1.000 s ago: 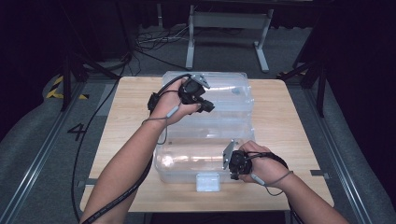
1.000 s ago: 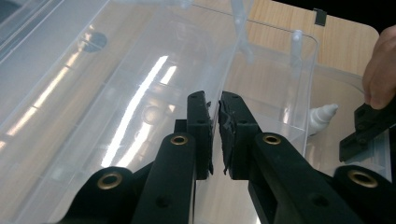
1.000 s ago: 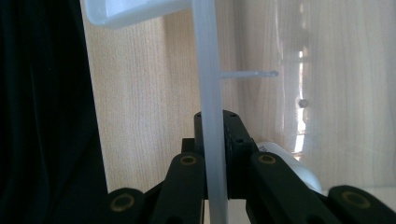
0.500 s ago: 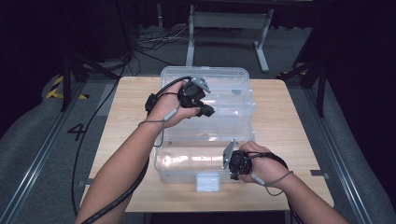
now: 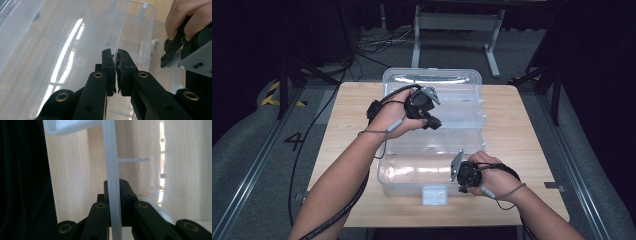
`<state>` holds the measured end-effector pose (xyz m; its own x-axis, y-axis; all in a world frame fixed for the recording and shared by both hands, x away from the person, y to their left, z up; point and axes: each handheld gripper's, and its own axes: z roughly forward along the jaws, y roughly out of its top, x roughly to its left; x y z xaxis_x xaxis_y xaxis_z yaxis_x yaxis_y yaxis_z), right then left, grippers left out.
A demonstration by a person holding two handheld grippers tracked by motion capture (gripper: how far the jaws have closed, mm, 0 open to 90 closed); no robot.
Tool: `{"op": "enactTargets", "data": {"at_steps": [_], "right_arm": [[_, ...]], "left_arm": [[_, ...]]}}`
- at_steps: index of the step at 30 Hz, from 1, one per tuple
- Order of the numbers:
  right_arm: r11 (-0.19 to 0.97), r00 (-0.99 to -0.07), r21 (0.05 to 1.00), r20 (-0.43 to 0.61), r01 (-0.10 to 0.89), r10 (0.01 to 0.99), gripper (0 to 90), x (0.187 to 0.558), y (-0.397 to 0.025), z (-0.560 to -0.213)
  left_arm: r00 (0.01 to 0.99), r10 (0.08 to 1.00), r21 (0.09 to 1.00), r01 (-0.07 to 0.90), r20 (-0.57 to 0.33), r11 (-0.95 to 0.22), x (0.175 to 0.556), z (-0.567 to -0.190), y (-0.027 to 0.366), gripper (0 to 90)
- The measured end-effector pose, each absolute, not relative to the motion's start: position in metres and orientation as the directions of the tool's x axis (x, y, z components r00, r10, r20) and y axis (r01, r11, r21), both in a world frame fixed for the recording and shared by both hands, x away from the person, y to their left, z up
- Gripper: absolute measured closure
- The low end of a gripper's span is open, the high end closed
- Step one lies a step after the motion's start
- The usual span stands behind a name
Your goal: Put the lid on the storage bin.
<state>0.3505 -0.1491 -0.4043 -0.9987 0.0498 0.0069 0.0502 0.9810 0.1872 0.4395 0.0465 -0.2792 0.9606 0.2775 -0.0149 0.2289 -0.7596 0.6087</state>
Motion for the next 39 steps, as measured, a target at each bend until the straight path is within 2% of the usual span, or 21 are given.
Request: {"op": "enactTargets", "data": {"at_steps": [27,39], "right_arm": [[0.979,-0.998,0.197,-0.008,0.059,0.062,86.3,0.347,-0.151,-0.405],[0.977,-0.996,0.204,-0.052,0.056,0.068,83.1,0.341,-0.152,-0.405]], "left_arm": [[0.984,0.177,0.545,0.166,-0.033,-0.822,0.412,-0.282,0.040,87.2],[0.986,0.162,0.560,0.157,-0.041,-0.814,0.407,-0.286,0.043,87.3]]}}
